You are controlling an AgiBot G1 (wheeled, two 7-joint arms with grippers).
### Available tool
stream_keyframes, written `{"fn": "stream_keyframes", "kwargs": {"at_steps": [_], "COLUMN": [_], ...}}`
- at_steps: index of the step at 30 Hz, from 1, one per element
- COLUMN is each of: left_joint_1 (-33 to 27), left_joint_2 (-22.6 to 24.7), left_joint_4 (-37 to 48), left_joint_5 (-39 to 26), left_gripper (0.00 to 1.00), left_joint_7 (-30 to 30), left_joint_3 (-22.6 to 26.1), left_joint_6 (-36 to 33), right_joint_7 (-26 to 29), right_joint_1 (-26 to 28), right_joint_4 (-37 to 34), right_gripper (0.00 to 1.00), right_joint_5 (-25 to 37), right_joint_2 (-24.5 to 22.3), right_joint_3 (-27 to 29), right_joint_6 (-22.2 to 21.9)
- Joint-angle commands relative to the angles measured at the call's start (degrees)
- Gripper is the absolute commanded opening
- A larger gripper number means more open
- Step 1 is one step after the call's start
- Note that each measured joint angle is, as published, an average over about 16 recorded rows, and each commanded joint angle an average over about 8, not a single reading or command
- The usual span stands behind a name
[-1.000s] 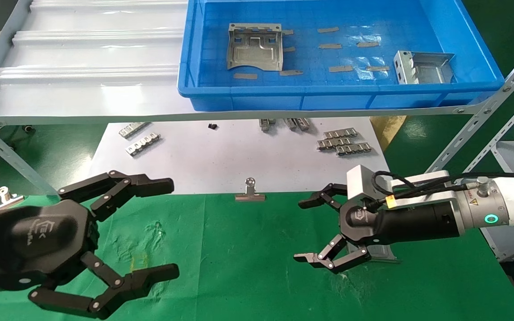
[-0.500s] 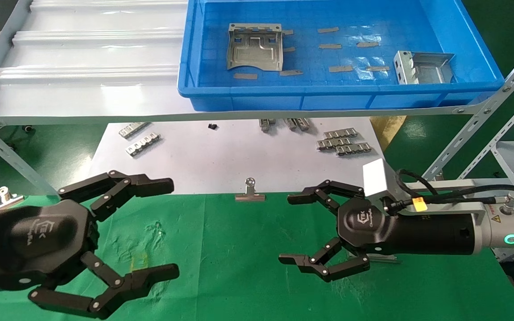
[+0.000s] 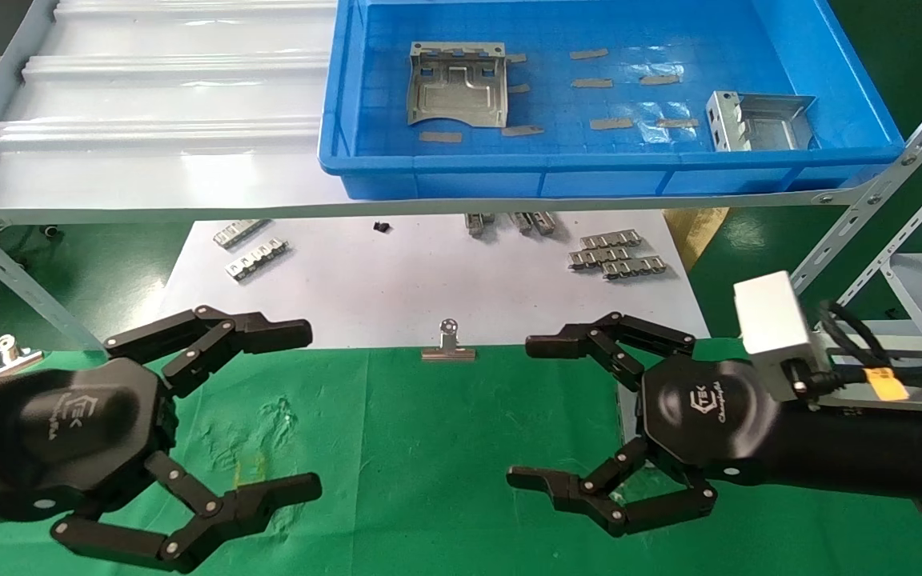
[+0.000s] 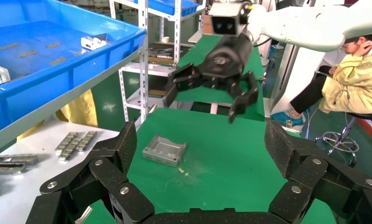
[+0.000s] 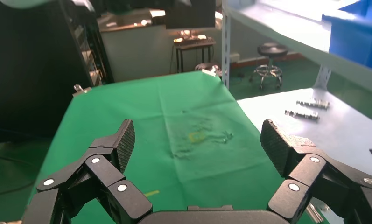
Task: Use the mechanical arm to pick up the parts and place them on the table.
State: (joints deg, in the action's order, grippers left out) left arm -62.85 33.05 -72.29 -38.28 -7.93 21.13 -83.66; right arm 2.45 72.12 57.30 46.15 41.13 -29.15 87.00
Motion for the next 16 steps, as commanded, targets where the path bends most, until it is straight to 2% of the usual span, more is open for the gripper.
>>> {"fn": "stream_keyframes", "kwargs": {"at_steps": [1, 10, 16], "left_joint_1": [0.0, 0.0, 0.0], "left_joint_2": [0.0, 0.0, 0.0], "left_joint_4": [0.0, 0.0, 0.0], "left_joint_5": [0.0, 0.0, 0.0], "left_gripper": [1.00, 1.00, 1.00], "left_joint_7": [0.0, 0.0, 0.0], "left_joint_3": [0.0, 0.0, 0.0], "left_joint_6": [0.0, 0.0, 0.0], "right_joint_7": [1.2, 6.7, 8.5], "right_joint_1": [-1.6, -8.5, -11.0], "right_joint_4": [2.4, 13.1, 17.0], "right_gripper": [1.00, 1.00, 1.00], "right_joint_5": [-0.6, -3.5, -4.5], "right_joint_2": [-0.9, -4.9, -6.3], "right_joint_3": [1.9, 10.6, 13.7], "right_joint_6": [-0.2, -1.0, -1.3]}}
